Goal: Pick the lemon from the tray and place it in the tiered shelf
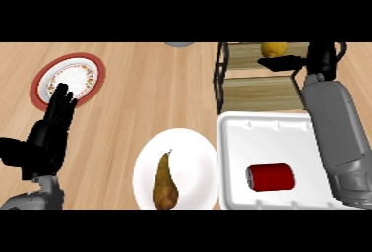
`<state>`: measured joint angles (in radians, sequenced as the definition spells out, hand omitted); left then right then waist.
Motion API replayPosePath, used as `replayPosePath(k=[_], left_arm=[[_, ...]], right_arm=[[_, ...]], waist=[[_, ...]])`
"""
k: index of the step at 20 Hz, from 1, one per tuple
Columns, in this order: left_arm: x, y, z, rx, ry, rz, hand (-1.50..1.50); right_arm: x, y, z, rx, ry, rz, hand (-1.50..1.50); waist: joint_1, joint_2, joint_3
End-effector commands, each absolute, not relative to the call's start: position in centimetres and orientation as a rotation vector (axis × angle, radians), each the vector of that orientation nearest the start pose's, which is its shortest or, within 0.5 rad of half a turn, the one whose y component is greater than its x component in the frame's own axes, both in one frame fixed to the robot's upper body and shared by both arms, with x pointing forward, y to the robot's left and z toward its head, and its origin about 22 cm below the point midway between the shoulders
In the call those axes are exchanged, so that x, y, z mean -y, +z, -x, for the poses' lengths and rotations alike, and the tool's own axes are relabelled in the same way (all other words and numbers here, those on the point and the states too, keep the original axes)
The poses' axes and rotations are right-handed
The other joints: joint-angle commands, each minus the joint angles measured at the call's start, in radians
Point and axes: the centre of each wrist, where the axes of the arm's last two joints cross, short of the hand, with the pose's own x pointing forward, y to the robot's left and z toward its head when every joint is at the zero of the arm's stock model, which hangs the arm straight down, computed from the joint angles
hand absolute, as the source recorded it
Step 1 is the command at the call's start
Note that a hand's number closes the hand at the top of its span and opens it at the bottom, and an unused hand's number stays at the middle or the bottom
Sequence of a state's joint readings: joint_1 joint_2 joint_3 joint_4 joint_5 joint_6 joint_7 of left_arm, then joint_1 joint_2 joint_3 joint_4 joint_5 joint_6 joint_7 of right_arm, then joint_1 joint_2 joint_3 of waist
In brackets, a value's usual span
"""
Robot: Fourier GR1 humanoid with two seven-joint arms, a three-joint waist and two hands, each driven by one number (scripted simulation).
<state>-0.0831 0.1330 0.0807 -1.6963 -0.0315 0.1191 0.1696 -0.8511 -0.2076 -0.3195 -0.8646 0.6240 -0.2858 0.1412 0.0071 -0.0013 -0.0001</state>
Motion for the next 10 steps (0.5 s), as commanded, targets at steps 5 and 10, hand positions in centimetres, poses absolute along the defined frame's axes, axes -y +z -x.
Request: replayPosePath(k=[5,10], left_arm=[[-27.6,5.5,-24.9,1.606,0.037,-0.246,0.0],[-27.2,4.8,-26.1,1.591,0.051,-0.27,0.0]], right_arm=[[26.1,16.0,-43.0,1.704,-0.004,0.694,-1.5],[29.9,18.4,-39.7,1.668,-0.125,0.78,-1.5]], waist=[[0.002,0.002,0.0],[-0.023,-0.004,-0.001]])
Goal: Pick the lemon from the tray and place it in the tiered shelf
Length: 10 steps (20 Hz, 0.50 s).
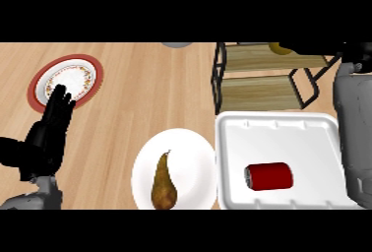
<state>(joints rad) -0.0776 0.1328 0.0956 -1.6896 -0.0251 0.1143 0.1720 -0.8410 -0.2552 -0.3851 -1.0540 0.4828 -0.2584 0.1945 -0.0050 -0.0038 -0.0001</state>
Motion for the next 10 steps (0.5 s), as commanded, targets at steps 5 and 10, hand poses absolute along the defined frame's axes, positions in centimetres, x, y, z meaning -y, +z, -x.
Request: replayPosePath(k=[5,10], left_arm=[[-27.4,6.1,-24.6,1.592,0.057,-0.251,0.0],[-27.9,4.1,-25.7,1.598,0.057,-0.268,0.0]], right_arm=[[35.9,18.5,-36.3,1.556,-0.243,0.822,-1.5],[42.0,20.1,-30.3,1.55,-0.227,0.824,-1.5]], waist=[[-0.006,-0.003,0.0],[-0.019,-0.001,0.0]])
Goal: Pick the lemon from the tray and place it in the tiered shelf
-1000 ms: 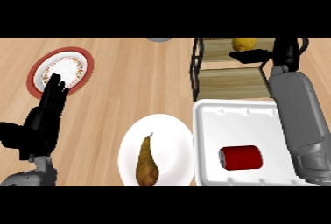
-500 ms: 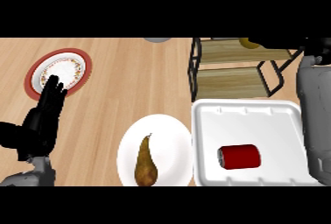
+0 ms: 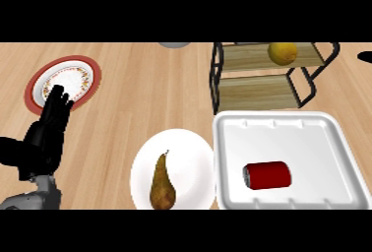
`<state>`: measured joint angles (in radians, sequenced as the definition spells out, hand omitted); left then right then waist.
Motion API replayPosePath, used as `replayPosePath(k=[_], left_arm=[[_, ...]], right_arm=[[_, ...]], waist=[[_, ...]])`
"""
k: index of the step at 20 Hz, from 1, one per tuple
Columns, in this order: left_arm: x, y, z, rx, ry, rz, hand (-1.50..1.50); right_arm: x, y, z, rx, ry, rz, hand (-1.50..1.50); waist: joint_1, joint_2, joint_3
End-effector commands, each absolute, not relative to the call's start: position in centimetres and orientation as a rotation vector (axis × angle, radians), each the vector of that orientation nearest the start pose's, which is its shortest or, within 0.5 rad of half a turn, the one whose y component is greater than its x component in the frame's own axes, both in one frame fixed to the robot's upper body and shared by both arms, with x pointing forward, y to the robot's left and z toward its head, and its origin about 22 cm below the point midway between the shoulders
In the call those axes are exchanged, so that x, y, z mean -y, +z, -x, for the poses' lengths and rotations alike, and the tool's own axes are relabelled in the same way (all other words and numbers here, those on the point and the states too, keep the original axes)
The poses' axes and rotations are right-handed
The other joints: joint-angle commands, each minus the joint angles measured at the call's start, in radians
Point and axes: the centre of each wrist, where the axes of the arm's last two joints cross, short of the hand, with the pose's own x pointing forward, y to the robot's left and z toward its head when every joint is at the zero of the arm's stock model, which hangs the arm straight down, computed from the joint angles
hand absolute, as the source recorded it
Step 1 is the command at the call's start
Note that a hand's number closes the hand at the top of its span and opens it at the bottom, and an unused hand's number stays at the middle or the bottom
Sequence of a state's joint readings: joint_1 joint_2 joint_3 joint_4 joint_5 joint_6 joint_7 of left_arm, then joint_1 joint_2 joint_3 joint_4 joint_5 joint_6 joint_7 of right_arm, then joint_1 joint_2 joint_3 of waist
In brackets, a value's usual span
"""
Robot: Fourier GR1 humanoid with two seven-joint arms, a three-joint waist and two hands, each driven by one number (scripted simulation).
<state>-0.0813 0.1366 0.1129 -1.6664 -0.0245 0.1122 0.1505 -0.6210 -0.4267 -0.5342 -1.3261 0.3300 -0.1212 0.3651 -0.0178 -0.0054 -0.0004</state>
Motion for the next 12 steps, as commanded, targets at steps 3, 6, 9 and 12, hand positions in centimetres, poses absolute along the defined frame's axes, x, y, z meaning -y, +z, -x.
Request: replayPosePath(k=[3,6,9,12], left_arm=[[-28.6,5.9,-24.5,1.604,0.061,-0.27,0.0],[-27.3,5.6,-27.2,1.605,0.048,-0.264,0.0],[-27.5,5.1,-25.9,1.599,0.046,-0.252,0.0],[-26.2,5.4,-26.3,1.607,0.039,-0.263,0.0]], right_arm=[[44.7,19.4,-26.8,1.55,-0.22,0.791,-1.5],[46.3,19.7,-26.0,1.559,-0.199,0.754,-1.5],[47.1,17.9,-24.1,1.591,-0.206,0.732,-1.5],[49.8,20.6,-23.1,1.593,-0.204,0.747,-1.5]], waist=[[0.001,0.0,0.001],[0.005,0.004,0.0],[0.011,0.004,0.0],[0.014,0.005,0.0]])
